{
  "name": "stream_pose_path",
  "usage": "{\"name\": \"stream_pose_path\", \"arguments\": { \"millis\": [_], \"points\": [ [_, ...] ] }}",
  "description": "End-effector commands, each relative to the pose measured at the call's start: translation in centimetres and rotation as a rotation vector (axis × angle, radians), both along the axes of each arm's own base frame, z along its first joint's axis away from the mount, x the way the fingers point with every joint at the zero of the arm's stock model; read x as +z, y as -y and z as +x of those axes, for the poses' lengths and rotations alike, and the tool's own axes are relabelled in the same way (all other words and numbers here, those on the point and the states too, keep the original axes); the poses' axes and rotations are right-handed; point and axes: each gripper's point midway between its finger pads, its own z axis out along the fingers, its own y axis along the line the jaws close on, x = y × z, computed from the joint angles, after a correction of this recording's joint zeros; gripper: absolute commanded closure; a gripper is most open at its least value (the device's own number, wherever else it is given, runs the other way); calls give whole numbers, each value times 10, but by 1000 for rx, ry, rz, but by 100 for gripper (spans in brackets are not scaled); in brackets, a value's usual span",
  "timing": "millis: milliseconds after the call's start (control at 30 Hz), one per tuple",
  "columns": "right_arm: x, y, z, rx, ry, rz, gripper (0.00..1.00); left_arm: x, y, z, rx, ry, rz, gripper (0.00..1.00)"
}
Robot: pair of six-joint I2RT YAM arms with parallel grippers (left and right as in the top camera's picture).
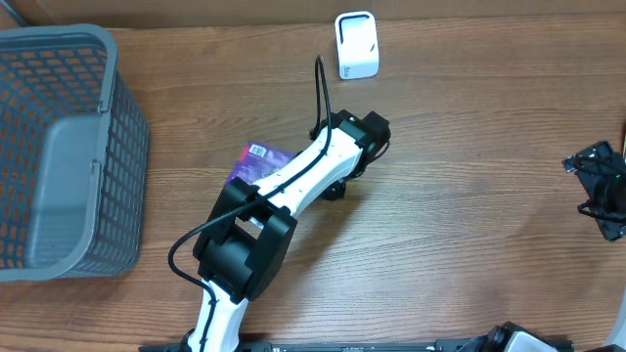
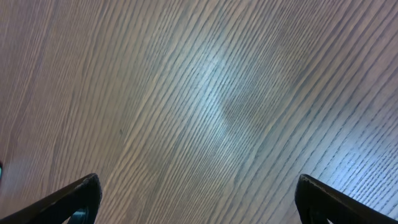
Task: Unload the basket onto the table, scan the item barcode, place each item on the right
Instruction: 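Lower the pad pack onto the table and release it, then lower the purple pad pack onto the table and open the left gripper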
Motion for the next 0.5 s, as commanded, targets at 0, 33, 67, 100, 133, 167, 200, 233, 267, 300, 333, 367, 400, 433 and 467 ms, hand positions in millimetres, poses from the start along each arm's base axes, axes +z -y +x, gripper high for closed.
{"name": "stream_pose_path", "arguments": {
  "millis": [0, 33, 67, 100, 133, 167, 200, 233, 267, 300, 333, 367, 400, 433, 467],
  "points": [
    [3, 2, 0, -10, 10, -9, 0, -4, 39, -15, 37, -116, -234, 51],
    [3, 2, 0, -10, 10, -9, 0, -1, 48, -15, 29, -132, -281, 51],
    [3, 2, 0, -10, 10, -9, 0, 4, 57, -13, 9, -144, -325, 51],
    [3, 2, 0, -10, 10, -9, 0, 9, 62, -10, -13, -143, -346, 50],
    [3, 2, 0, -10, 10, -9, 0, 18, 64, -5, -24, -131, -354, 49],
    [3, 2, 0, -10, 10, -9, 0, 27, 62, 1, -27, -110, -349, 49],
    [3, 2, 0, -10, 10, -9, 0, 36, 58, 9, -25, -82, -333, 48],
    [3, 2, 0, -10, 10, -9, 0, 45, 51, 17, -19, -50, -309, 47],
    [3, 2, 0, -10, 10, -9, 0, 53, 42, 25, -11, -20, -285, 46],
    [3, 2, 0, -10, 10, -9, 0, 60, 33, 33, -2, 9, -259, 45],
    [3, 2, 0, -10, 10, -9, 0, 66, 19, 43, 17, 43, -223, 43],
    [3, 2, 0, -10, 10, -9, 0, 70, 6, 50, 29, 63, -197, 39],
    [3, 2, 0, -10, 10, -9, 0, 71, -7, 56, 46, 74, -175, 38],
    [3, 2, 0, -10, 10, -9, 0, 71, -20, 61, 64, 74, -164, 37],
    [3, 2, 0, -10, 10, -9, 0, 70, -32, 65, 88, 69, -161, 37]
  ]
}}
